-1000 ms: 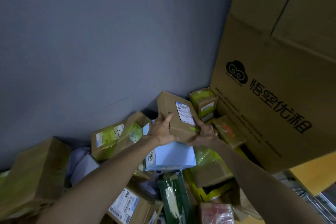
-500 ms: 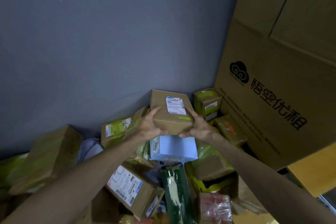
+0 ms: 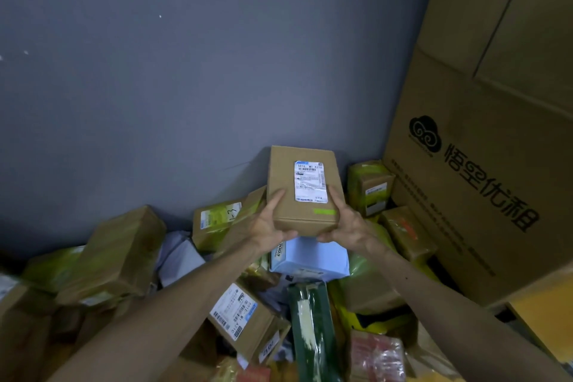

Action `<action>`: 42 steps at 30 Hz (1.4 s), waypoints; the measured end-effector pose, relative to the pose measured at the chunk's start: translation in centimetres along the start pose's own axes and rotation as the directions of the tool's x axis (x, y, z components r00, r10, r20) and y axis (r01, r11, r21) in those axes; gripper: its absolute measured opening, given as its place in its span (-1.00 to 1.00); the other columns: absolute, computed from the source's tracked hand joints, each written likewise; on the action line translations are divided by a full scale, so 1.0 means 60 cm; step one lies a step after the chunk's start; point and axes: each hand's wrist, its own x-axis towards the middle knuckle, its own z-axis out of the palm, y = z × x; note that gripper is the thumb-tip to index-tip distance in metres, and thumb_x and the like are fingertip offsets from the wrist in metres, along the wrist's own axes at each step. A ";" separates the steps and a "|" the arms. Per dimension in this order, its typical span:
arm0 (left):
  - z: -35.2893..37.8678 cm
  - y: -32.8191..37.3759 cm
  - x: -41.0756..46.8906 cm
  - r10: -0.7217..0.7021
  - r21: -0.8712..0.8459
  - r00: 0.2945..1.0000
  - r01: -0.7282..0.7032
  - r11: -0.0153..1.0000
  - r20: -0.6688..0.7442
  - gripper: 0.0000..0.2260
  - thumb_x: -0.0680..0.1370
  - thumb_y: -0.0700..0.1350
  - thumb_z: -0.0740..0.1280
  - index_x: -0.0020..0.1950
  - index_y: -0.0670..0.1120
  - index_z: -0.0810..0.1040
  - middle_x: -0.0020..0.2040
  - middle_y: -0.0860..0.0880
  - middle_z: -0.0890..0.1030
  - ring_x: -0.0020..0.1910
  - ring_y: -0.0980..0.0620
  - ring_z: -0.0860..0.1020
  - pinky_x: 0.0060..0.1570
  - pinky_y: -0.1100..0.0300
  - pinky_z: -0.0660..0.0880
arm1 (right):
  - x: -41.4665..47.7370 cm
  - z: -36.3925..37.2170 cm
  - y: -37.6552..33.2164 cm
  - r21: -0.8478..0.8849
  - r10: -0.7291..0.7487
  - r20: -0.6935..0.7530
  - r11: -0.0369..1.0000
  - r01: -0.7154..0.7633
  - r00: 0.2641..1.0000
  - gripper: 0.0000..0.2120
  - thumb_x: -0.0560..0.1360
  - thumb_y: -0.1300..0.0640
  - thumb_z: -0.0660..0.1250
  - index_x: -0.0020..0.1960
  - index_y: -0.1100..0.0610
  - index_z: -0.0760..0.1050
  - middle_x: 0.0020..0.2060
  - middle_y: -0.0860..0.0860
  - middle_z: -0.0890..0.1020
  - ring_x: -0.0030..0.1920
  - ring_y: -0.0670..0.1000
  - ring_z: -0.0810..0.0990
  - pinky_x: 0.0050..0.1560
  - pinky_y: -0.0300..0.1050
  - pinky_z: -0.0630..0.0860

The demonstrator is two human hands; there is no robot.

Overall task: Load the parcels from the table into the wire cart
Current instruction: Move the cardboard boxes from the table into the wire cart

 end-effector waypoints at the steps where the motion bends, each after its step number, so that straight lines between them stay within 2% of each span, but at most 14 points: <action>1: 0.001 0.000 -0.007 0.015 0.005 0.999 -0.015 1.000 -0.031 -0.12 0.45 -0.17 0.53 0.58 0.25 0.09 0.38 0.09 0.36 0.20 0.14 0.36 0.06 0.45 0.32 | -0.005 -0.004 -0.008 -0.025 -0.013 -0.014 1.000 0.013 1.000 0.17 0.31 0.27 0.60 0.60 -0.12 -0.13 0.33 -0.01 0.47 0.29 0.00 0.46 0.10 -0.32 0.37; 3: -0.001 0.003 -0.018 0.033 0.030 0.996 -0.030 0.999 -0.089 -0.07 0.41 -0.06 0.56 0.53 0.40 0.03 0.46 0.05 0.34 0.17 0.07 0.43 0.21 0.21 0.47 | -0.015 -0.008 -0.020 -0.053 -0.042 -0.049 0.998 0.039 0.998 0.20 0.29 0.25 0.62 0.60 -0.12 -0.13 0.35 0.01 0.47 0.32 0.04 0.46 0.22 -0.22 0.40; 5: -0.008 0.019 -0.040 0.038 0.018 0.994 -0.037 0.999 -0.102 -0.05 0.36 -0.05 0.59 0.48 0.48 0.05 0.48 0.03 0.34 0.25 -0.01 0.45 0.29 -0.07 0.49 | -0.030 -0.012 -0.032 -0.072 -0.077 -0.078 0.995 0.071 0.994 0.22 0.27 0.23 0.64 0.61 -0.10 -0.13 0.37 0.02 0.45 0.35 0.05 0.44 0.27 -0.19 0.40; 6: -0.011 0.023 -0.043 0.036 0.007 0.994 -0.035 0.999 -0.107 -0.04 0.36 -0.07 0.59 0.48 0.48 0.06 0.48 0.04 0.35 0.30 -0.02 0.43 0.31 -0.11 0.47 | -0.033 -0.014 -0.035 -0.073 -0.095 -0.087 0.993 0.088 0.992 0.22 0.26 0.23 0.64 0.61 -0.08 -0.13 0.38 0.02 0.44 0.35 0.05 0.44 0.25 -0.22 0.38; 9: -0.026 0.044 -0.069 0.062 0.028 0.990 -0.059 0.998 -0.128 -0.03 0.34 -0.07 0.61 0.51 0.41 0.09 0.45 0.09 0.35 0.37 0.03 0.35 0.41 -0.08 0.37 | -0.055 -0.026 -0.053 -0.118 -0.123 -0.094 0.987 0.111 0.988 0.24 0.27 0.20 0.64 0.60 -0.09 -0.18 0.39 0.06 0.43 0.35 0.07 0.44 0.23 -0.21 0.39; 12: -0.044 0.061 -0.094 0.091 0.026 0.986 -0.089 0.996 -0.140 -0.01 0.33 -0.08 0.61 0.55 0.33 0.08 0.47 -0.02 0.32 0.46 -0.08 0.29 0.46 -0.04 0.28 | -0.079 -0.033 -0.079 -0.157 -0.133 -0.112 0.981 0.115 0.985 0.25 0.28 0.18 0.63 0.59 -0.11 -0.23 0.41 0.08 0.41 0.36 0.10 0.43 0.32 -0.10 0.40; 15: -0.063 0.080 -0.125 0.137 0.018 0.980 -0.136 0.991 -0.147 -0.02 0.37 -0.14 0.59 0.59 0.25 0.06 0.49 -0.03 0.30 0.51 -0.08 0.21 0.46 -0.03 0.23 | -0.108 -0.033 -0.111 -0.162 -0.146 -0.145 0.979 0.122 0.979 0.24 0.31 0.19 0.61 0.59 -0.09 -0.26 0.42 0.08 0.39 0.38 0.10 0.40 0.32 -0.10 0.39; 19: -0.098 0.086 -0.166 0.209 -0.003 0.957 -0.214 0.977 -0.203 0.00 0.33 -0.16 0.62 0.57 0.27 0.11 0.51 0.00 0.30 0.51 -0.07 0.23 0.49 -0.03 0.24 | -0.150 -0.021 -0.157 -0.190 -0.186 -0.228 0.971 0.143 0.956 0.25 0.29 0.15 0.63 0.59 -0.13 -0.26 0.41 0.08 0.40 0.37 0.12 0.40 0.33 -0.02 0.42; 24: -0.145 0.085 -0.229 0.364 0.072 0.908 -0.356 0.932 -0.210 -0.02 0.33 -0.13 0.63 0.58 0.20 0.13 0.52 0.03 0.30 0.50 -0.07 0.20 0.44 0.00 0.23 | -0.234 0.014 -0.205 -0.205 -0.213 -0.351 0.968 0.147 0.912 0.23 0.28 0.10 0.63 0.60 -0.10 -0.22 0.42 0.13 0.38 0.40 0.16 0.38 0.34 -0.04 0.38; 32: -0.140 0.095 -0.333 0.538 0.084 0.839 -0.532 0.842 -0.085 -0.05 0.35 -0.13 0.61 0.59 0.15 0.14 0.52 0.02 0.30 0.46 -0.08 0.27 0.39 0.03 0.28 | -0.399 0.035 -0.221 -0.221 -0.198 -0.504 0.970 0.097 0.840 0.20 0.31 0.19 0.61 0.61 -0.03 -0.20 0.48 0.12 0.31 0.44 0.14 0.31 0.39 0.00 0.32; 34: -0.122 0.101 -0.351 0.563 0.059 0.824 -0.560 0.826 -0.057 -0.03 0.32 -0.10 0.63 0.58 0.17 0.14 0.53 0.04 0.30 0.46 -0.07 0.29 0.42 0.00 0.32 | -0.439 0.028 -0.214 -0.230 -0.184 -0.529 0.971 0.069 0.828 0.20 0.31 0.18 0.61 0.61 -0.02 -0.19 0.48 0.12 0.31 0.45 0.14 0.31 0.39 -0.02 0.32; 38: -0.070 0.123 -0.385 0.614 0.013 0.789 -0.614 0.789 0.013 -0.04 0.33 -0.13 0.63 0.58 0.15 0.16 0.53 0.05 0.28 0.46 -0.05 0.27 0.35 0.12 0.31 | -0.517 0.008 -0.180 -0.209 -0.143 -0.580 0.978 0.023 0.802 0.18 0.32 0.12 0.59 0.61 -0.04 -0.21 0.48 0.12 0.30 0.44 0.17 0.33 0.40 0.02 0.34; 41: -0.018 0.147 -0.412 0.644 0.016 0.761 -0.647 0.763 0.082 -0.04 0.34 -0.13 0.62 0.59 0.16 0.14 0.53 0.00 0.28 0.47 -0.10 0.24 0.41 0.02 0.31 | -0.573 -0.009 -0.137 -0.173 -0.097 -0.636 0.985 -0.019 0.765 0.19 0.31 0.12 0.60 0.61 -0.03 -0.20 0.49 0.11 0.30 0.44 0.16 0.33 0.37 -0.01 0.35; 42: 0.002 0.154 -0.420 0.650 0.020 0.753 -0.655 0.755 0.105 -0.05 0.35 -0.13 0.62 0.59 0.16 0.14 0.52 -0.02 0.29 0.47 -0.10 0.24 0.40 0.04 0.29 | -0.591 -0.015 -0.122 -0.163 -0.087 -0.653 0.986 -0.028 0.752 0.19 0.31 0.12 0.61 0.61 -0.01 -0.20 0.48 0.11 0.31 0.44 0.16 0.33 0.36 -0.03 0.34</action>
